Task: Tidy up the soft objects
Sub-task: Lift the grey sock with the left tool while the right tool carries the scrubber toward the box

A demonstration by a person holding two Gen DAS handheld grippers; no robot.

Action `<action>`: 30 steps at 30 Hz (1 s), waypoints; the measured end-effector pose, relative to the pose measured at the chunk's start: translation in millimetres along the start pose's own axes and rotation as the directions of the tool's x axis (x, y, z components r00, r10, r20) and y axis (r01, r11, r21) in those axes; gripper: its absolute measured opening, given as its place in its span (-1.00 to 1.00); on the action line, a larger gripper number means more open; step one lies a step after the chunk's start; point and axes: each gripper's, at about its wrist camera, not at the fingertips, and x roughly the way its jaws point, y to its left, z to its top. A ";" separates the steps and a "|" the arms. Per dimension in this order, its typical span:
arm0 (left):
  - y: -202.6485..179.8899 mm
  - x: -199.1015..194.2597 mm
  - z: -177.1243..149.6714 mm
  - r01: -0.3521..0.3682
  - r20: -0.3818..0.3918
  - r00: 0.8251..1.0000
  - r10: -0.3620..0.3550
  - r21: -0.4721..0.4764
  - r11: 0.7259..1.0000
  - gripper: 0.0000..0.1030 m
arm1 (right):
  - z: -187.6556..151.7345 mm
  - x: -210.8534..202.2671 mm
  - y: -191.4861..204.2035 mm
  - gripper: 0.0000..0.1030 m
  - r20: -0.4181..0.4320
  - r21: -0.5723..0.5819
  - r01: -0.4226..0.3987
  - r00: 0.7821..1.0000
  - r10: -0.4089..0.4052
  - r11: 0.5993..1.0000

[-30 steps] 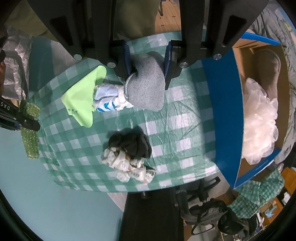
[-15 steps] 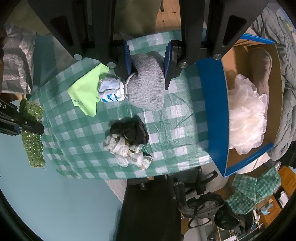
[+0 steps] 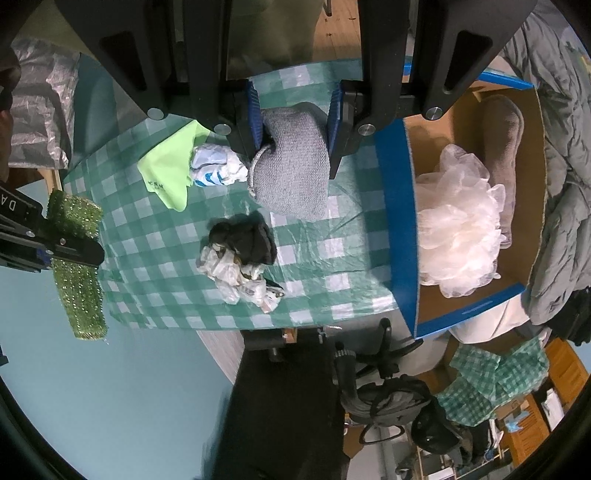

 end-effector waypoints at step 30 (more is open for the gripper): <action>99.4 -25.3 -16.1 -0.078 0.031 0.996 0.085 -0.181 0.980 -0.42 | 68.0 38.7 122.9 -0.73 -0.015 -0.243 -0.144 0.989 0.145 0.959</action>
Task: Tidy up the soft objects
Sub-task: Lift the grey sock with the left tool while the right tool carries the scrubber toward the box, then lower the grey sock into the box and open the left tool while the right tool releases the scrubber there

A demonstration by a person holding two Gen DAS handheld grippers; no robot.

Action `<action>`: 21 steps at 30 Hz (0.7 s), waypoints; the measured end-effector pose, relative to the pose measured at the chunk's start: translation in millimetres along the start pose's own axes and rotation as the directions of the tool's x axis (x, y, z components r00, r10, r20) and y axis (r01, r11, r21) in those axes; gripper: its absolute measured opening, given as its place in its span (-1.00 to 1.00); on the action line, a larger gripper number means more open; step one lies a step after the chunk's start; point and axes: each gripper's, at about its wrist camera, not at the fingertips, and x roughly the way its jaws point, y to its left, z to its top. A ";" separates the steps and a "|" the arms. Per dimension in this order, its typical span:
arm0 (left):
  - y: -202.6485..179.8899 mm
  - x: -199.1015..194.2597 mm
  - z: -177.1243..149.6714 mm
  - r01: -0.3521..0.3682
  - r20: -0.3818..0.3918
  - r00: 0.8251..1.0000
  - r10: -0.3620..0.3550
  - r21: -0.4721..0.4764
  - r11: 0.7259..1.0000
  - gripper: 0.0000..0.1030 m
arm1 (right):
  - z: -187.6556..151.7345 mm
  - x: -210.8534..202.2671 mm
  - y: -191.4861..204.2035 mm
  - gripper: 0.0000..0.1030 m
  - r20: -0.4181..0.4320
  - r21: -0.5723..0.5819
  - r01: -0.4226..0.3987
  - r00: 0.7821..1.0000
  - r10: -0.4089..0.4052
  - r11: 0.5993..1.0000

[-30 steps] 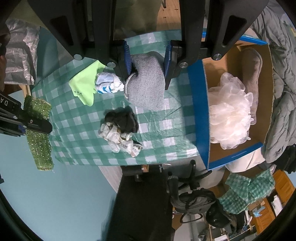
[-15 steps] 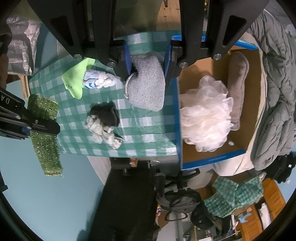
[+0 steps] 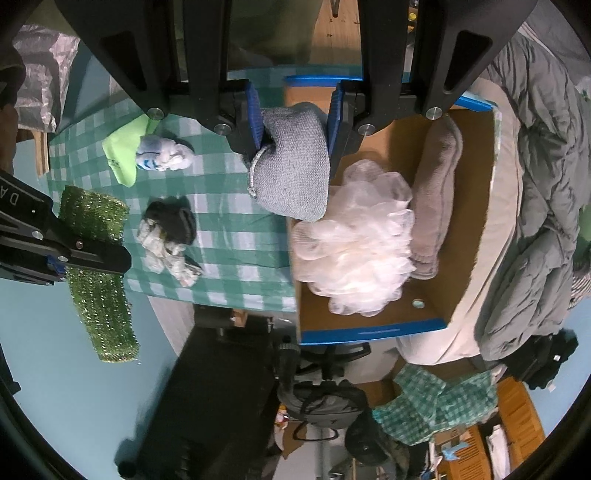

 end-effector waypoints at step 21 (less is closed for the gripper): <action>85.7 18.8 -4.1 -0.062 -0.032 0.998 0.059 -0.121 0.991 -0.42 | 55.2 66.2 74.7 -0.73 -0.053 -0.088 -0.137 0.990 0.133 0.987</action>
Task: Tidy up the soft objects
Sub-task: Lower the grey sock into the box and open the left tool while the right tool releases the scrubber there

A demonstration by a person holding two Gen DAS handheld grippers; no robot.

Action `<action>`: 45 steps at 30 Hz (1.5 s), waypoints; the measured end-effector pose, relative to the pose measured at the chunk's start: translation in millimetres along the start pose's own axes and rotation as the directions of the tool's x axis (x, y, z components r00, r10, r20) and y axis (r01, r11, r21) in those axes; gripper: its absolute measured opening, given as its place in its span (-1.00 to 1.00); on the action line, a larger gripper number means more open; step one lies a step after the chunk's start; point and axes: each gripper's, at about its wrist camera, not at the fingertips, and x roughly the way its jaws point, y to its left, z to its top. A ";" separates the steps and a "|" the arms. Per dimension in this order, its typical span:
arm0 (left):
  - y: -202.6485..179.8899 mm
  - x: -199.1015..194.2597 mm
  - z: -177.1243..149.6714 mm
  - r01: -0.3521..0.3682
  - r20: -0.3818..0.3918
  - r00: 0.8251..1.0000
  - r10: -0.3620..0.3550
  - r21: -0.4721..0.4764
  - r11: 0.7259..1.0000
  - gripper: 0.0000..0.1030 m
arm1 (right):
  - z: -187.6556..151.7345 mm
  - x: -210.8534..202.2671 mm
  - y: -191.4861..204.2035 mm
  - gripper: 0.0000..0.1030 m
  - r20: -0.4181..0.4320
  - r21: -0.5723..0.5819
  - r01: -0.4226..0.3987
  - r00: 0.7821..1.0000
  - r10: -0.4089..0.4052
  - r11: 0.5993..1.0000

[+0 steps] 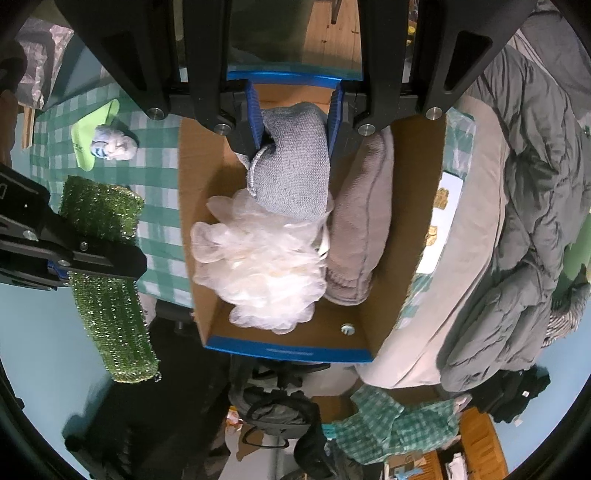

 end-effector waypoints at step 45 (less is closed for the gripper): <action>16.2 20.7 -4.3 -0.019 -0.048 0.999 0.019 0.010 1.000 0.17 | -8.2 39.0 10.4 -0.04 -0.096 0.073 0.002 0.995 0.005 0.997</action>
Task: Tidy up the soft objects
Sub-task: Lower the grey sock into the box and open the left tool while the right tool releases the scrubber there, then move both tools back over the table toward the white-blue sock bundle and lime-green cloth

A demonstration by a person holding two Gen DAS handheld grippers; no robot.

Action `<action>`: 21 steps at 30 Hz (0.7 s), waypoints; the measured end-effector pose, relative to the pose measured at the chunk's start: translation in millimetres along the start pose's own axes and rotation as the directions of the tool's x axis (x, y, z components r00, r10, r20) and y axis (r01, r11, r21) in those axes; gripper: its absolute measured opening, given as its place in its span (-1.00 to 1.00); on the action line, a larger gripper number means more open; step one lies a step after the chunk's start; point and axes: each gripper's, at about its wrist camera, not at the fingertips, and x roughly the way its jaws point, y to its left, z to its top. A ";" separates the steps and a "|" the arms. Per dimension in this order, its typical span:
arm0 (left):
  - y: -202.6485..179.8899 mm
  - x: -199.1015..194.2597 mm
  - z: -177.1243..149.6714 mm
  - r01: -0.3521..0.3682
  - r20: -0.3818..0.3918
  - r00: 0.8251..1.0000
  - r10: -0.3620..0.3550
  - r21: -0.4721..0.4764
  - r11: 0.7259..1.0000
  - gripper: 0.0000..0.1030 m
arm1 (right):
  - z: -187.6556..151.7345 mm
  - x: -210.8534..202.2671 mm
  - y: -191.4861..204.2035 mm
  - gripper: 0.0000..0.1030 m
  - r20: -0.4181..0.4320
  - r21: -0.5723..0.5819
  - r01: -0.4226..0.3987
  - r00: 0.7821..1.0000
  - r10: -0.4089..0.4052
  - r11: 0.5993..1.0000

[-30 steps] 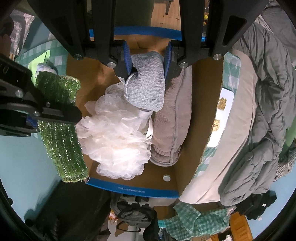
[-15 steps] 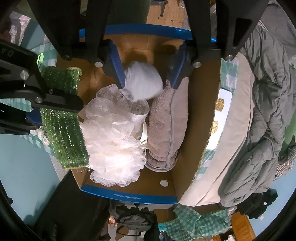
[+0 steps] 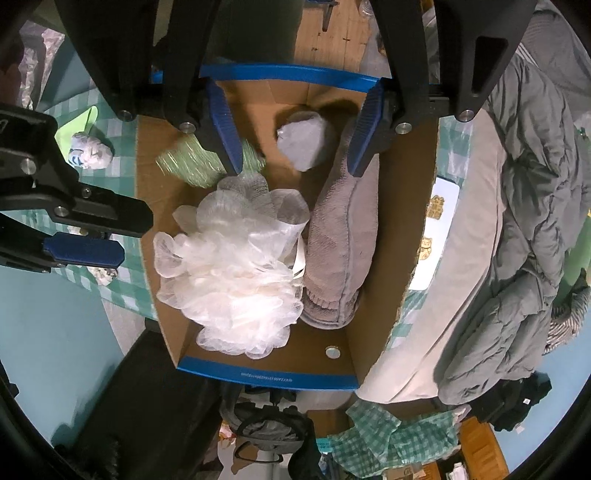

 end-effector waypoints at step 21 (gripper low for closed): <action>-40.5 -28.4 -6.4 0.019 0.040 0.999 -0.021 0.060 0.998 0.37 | -31.1 -55.2 -31.3 0.29 0.059 0.066 0.085 0.994 -0.089 0.994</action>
